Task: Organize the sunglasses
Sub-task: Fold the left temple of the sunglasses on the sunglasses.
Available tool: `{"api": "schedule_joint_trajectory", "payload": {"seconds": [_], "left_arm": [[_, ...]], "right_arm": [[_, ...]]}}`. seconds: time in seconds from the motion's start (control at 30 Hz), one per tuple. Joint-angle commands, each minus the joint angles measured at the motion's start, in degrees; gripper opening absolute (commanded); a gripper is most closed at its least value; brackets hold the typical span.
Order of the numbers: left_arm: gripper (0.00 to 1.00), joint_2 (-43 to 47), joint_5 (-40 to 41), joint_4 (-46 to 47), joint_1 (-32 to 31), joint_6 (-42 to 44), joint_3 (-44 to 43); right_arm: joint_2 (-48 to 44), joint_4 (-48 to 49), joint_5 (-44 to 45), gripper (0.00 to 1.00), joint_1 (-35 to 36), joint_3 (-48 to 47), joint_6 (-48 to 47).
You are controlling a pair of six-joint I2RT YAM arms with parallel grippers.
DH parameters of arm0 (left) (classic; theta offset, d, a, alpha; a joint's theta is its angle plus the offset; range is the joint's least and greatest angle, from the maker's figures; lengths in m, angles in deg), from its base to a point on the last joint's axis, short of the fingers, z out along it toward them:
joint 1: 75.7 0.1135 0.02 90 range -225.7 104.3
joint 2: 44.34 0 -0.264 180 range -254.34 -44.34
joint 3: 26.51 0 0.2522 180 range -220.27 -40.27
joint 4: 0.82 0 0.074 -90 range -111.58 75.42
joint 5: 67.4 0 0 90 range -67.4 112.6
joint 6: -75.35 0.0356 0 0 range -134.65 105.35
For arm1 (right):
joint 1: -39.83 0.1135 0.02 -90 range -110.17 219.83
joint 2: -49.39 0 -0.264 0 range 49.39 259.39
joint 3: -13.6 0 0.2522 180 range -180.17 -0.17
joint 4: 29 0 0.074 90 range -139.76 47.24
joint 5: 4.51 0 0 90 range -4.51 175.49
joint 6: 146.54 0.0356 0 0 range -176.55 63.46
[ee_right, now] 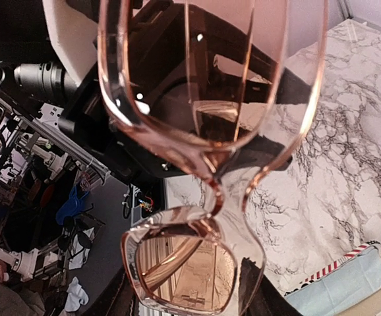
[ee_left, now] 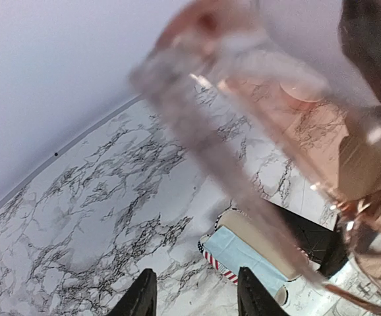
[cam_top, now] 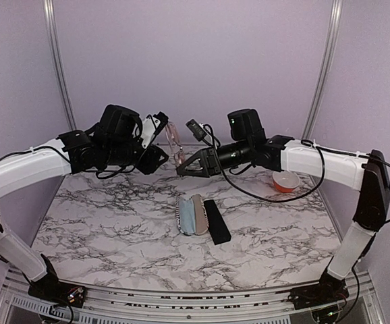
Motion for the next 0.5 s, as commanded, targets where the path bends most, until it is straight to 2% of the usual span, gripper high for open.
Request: {"api": "schedule_joint_trajectory", "payload": {"seconds": [0.0, 0.13, 0.4, 0.47], "left_arm": [[0.42, 2.23, 7.37, -0.29, 0.60, -0.03, -0.77], [0.43, 4.56, 10.22, 1.37, 2.32, -0.93, 0.28], [0.45, 8.22, 14.80, 4.73, 4.92, -1.98, 2.83], [0.45, 8.74, 19.44, 5.26, 5.21, -3.21, 3.18]], "right_arm": [[-4.61, -0.31, 1.26, 0.32, -1.58, 0.41, -0.83], [-6.81, -0.22, 2.50, 0.31, -2.64, 2.18, -0.93], [-12.73, 2.99, 11.91, 0.31, -5.15, 3.20, -0.20], [-14.19, 3.41, 14.37, 0.31, -5.47, 3.15, -0.62]]}}
